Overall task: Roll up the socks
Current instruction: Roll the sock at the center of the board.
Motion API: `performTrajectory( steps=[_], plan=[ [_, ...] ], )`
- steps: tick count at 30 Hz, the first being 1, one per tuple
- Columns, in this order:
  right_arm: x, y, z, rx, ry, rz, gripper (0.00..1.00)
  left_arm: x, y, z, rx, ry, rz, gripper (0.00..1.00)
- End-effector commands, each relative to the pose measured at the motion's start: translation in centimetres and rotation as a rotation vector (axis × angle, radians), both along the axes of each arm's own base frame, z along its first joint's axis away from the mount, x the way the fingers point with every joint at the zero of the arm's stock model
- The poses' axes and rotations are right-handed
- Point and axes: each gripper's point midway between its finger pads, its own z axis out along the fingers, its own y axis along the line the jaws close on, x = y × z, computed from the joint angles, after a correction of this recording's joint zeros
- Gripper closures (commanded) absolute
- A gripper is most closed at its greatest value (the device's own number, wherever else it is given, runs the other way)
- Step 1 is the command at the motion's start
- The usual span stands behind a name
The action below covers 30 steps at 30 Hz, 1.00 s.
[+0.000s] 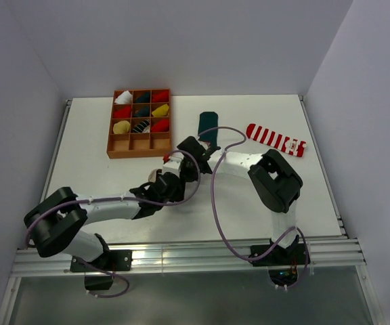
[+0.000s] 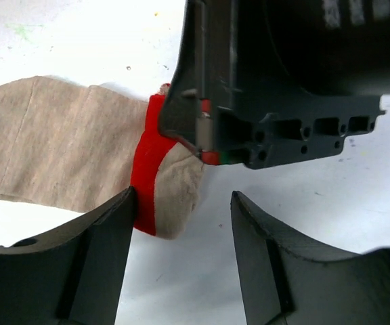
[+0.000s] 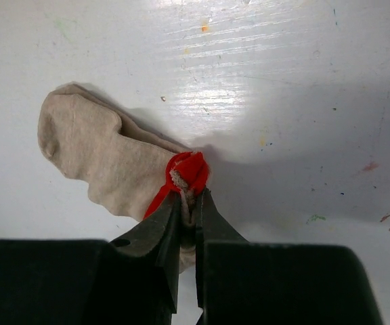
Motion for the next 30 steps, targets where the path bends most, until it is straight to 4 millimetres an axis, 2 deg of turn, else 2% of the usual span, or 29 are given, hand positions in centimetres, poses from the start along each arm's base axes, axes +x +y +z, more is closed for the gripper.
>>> performTrajectory(
  steps=[1,5,9,11,12,14,15,16,17,18,20,21,23,24,27,28,29,30],
  plan=[
    [-0.2,0.0,-0.3,-0.029,0.017,0.016,1.00,1.1,-0.3,0.7,0.099,-0.085,0.019,0.38],
    [-0.3,0.1,-0.3,-0.020,0.021,0.018,1.00,0.7,-0.5,-0.6,0.174,-0.081,0.013,0.41],
    [-0.3,0.4,-0.1,-0.008,0.024,0.023,1.00,0.3,-0.6,-2.0,0.233,-0.060,0.006,0.48],
    [-0.2,0.6,0.2,0.004,0.020,0.028,1.00,0.1,-0.7,-2.6,0.253,-0.048,0.003,0.58],
    [-0.2,0.7,0.2,0.006,0.021,0.031,1.00,0.1,-0.8,-2.7,0.258,-0.046,0.000,0.69],
    [-0.2,0.9,0.5,0.023,0.013,0.032,1.00,0.1,-1.0,-2.7,0.258,-0.042,0.000,0.84],
    [-0.1,0.9,0.9,0.036,0.005,0.029,0.99,-0.1,-1.1,-2.8,0.258,-0.033,-0.010,0.97],
    [-0.2,1.0,0.9,0.054,-0.005,0.030,0.95,-0.2,-1.1,-2.8,0.255,-0.027,-0.014,0.99],
    [0.0,1.0,1.2,0.073,-0.010,0.023,0.91,-0.3,-1.2,-2.6,0.240,-0.025,-0.016,0.99],
    [0.0,1.0,1.8,0.091,-0.025,0.024,0.82,-0.4,-1.4,-2.4,0.225,-0.025,-0.024,0.99],
    [0.4,0.6,2.0,0.114,-0.048,0.010,0.73,-0.7,-1.8,-2.1,0.177,0.004,-0.042,0.99],
    [0.6,0.5,2.9,0.135,-0.068,0.004,0.65,-0.8,-2.0,-2.0,0.154,0.013,-0.048,0.99],
    [1.0,0.2,3.5,0.165,-0.097,-0.009,0.58,-1.0,-2.3,-1.7,0.093,0.052,-0.070,0.99],
    [1.3,-0.1,4.3,0.184,-0.119,-0.017,0.53,-1.1,-2.5,-1.6,0.061,0.072,-0.077,0.99],
    [1.9,-0.8,5.6,0.227,-0.170,-0.046,0.45,-1.1,-2.6,-1.1,-0.051,0.135,-0.096,0.99],
    [2.0,-1.1,5.6,0.233,-0.187,-0.057,0.44,-1.0,-2.7,-0.8,-0.091,0.146,-0.098,0.99],
    [2.1,-1.2,5.8,0.243,-0.197,-0.069,0.43,-0.6,-1.9,-1.0,-0.123,0.169,-0.080,0.99],
    [2.1,-1.4,6.3,0.252,-0.211,-0.081,0.42,-1.0,-2.4,-0.8,-0.182,0.213,-0.099,0.99]
  ],
)
